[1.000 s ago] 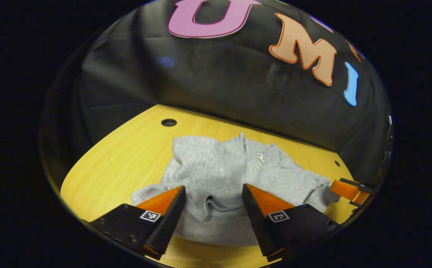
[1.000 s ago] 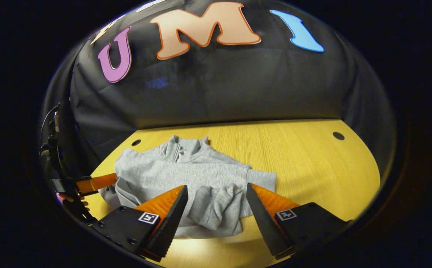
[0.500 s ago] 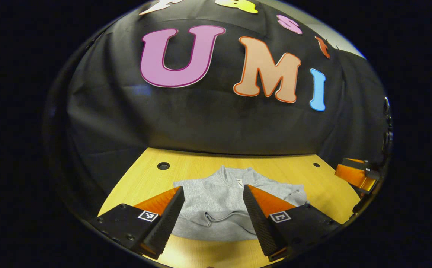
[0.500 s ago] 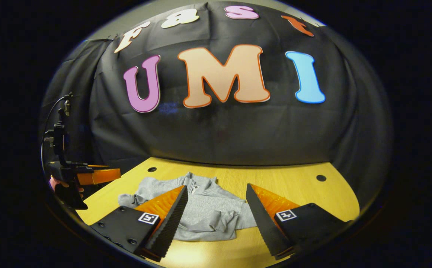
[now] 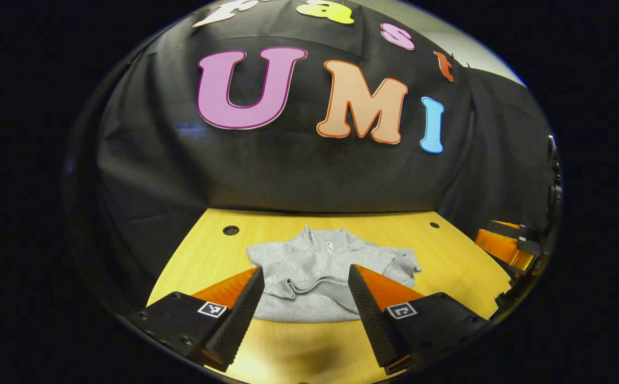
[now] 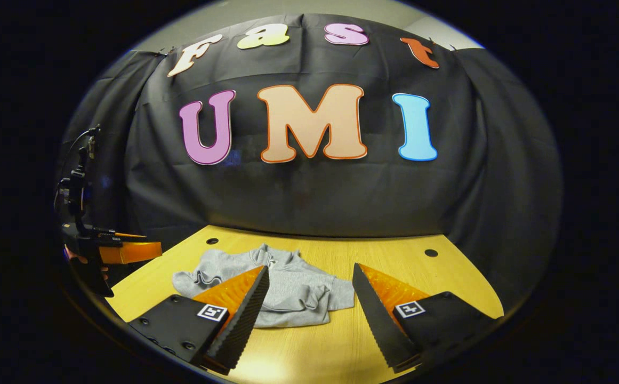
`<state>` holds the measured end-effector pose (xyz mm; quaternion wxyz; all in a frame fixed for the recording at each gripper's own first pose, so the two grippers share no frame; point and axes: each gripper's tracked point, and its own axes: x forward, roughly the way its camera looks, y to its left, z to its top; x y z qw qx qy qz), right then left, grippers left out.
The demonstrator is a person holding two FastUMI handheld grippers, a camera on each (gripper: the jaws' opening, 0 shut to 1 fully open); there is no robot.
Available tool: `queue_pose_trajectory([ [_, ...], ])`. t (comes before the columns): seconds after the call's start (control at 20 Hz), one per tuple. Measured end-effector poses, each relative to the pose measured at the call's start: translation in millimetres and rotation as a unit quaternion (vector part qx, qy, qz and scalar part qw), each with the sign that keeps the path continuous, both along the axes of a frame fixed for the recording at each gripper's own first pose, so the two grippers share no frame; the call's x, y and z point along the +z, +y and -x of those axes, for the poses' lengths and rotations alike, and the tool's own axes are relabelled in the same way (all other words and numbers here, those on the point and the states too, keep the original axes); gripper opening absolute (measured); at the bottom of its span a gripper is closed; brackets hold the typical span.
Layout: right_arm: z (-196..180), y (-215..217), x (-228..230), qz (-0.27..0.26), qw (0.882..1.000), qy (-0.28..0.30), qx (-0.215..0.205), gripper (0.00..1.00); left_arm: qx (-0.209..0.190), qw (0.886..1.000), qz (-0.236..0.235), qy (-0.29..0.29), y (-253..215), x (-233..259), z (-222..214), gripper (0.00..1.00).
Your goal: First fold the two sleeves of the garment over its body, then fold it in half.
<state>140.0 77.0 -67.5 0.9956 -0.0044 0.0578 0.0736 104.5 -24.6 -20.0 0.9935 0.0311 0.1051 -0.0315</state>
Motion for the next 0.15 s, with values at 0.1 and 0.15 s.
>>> queue_pose_trajectory([
  [0.1, 3.1, 0.0, -8.1, -0.002, 1.0, 0.011, -0.009, 0.98, -0.008, 1.0, 0.02, 0.013, -5.3, -5.8, 4.6, 0.93],
  [0.15, 4.2, -1.7, -11.2, 0.0, 1.0, 0.013, -0.015, 0.98, -0.005, 1.0, 0.026, 0.015, -2.7, -7.6, 5.2, 0.93],
])
